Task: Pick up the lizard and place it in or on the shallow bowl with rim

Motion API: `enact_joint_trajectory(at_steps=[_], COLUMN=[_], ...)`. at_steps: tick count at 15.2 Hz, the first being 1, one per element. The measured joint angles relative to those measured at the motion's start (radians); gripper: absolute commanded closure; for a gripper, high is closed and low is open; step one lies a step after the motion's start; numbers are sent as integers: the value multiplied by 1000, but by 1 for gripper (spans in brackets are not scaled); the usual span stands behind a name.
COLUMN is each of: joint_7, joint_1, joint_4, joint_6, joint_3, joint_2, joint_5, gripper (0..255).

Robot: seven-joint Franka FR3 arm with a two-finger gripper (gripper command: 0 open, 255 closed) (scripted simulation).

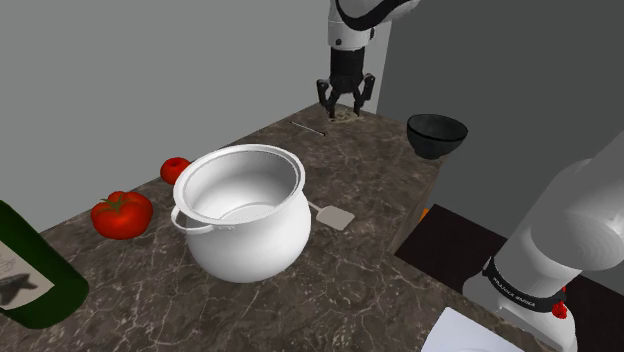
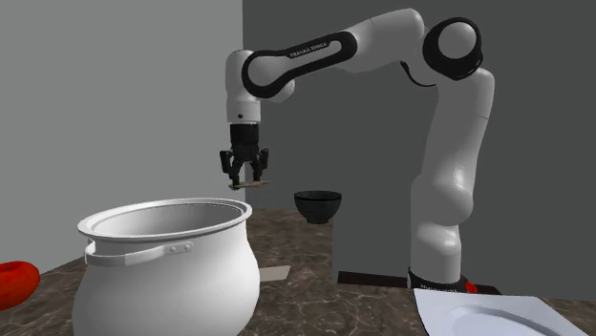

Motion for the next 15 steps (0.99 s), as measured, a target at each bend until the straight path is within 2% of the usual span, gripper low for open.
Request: enact_joint_trajectory(at_steps=[2, 5, 15], joint_7=[-3, -50, -279], joint_1=[-1, -18, -108], joint_4=[21, -11, -147], joint_6=[-25, -37, -38], joint_3=[-1, -31, -190], joint_2=[-4, -49, -197], joint_5=[0, -1, -50], gripper=[255, 255, 255])
